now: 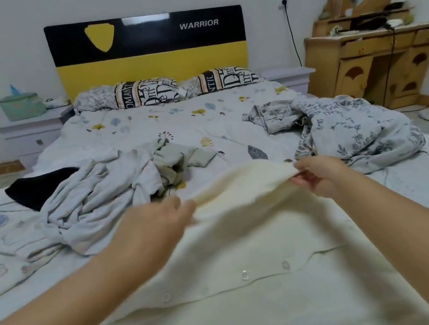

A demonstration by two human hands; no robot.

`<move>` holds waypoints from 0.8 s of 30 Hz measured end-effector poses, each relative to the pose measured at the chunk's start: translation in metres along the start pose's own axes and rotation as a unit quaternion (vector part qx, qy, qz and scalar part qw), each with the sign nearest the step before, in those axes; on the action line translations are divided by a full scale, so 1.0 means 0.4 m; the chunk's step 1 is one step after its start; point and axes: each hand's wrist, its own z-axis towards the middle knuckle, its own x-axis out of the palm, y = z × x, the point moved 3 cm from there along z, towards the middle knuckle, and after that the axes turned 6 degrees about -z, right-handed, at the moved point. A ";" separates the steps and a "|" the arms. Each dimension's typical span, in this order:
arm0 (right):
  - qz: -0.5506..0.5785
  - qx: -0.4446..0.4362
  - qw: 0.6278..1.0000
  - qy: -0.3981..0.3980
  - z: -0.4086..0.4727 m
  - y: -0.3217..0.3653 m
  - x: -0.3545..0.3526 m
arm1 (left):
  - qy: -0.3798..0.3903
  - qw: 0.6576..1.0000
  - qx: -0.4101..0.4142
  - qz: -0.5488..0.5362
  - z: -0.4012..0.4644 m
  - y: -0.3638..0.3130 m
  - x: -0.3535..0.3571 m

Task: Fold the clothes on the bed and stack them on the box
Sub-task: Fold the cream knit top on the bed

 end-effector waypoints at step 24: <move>-0.077 -0.068 0.988 -0.116 0.061 -0.120 -0.049 | 0.328 0.829 -0.328 -0.313 -0.030 -0.070 0.243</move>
